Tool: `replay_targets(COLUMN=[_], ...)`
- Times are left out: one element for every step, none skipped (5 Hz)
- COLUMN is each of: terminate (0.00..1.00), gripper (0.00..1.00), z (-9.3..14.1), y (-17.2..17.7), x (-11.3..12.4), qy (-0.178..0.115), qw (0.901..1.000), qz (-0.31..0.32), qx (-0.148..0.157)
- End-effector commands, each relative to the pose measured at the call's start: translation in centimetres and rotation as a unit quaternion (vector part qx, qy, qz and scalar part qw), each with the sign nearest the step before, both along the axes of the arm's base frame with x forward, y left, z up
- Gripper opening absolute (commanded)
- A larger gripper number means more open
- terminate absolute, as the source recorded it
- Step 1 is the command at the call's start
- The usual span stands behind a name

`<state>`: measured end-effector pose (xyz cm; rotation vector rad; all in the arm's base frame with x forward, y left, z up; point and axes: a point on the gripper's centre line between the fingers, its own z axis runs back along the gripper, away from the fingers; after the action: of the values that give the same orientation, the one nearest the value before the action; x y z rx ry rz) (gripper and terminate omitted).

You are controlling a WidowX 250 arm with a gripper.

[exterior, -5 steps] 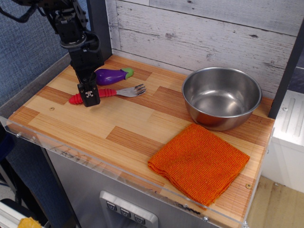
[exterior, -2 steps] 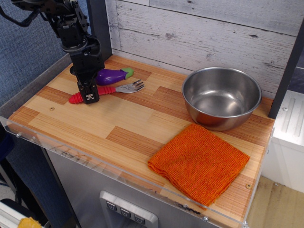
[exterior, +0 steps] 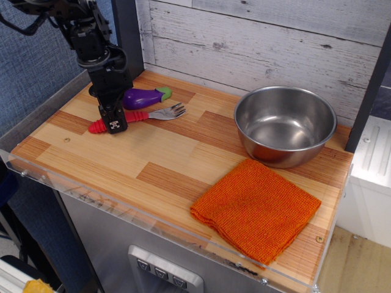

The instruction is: Place the fork on top of the napkin.

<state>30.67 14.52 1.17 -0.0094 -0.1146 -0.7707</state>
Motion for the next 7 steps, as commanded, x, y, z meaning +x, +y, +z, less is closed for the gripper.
replay_targets(terminate=[0.0,0.0,0.0,0.0,0.0,0.0,0.0], gripper=[0.0,0.0,0.0,0.0,0.0,0.0,0.0], z=[7.7,9.9,11.7,12.4,12.9,12.1,10.8], y=[1.0,0.8,-0.7,-2.7,-4.4,-6.1,-7.5], x=[0.4,-0.2,-1.2,-2.7,-4.5,-6.5,-8.1], qy=[-0.076,-0.092,-0.098,-0.103,-0.106,-0.097,-0.088], qw=[0.9969,0.9954,0.9941,0.988,0.9819,0.9739,0.967], qz=[0.02,0.023,-0.029,-0.109,-0.151,-0.2,-0.236], qx=[-0.004,-0.013,-0.035,-0.039,-0.041,-0.044,-0.039])
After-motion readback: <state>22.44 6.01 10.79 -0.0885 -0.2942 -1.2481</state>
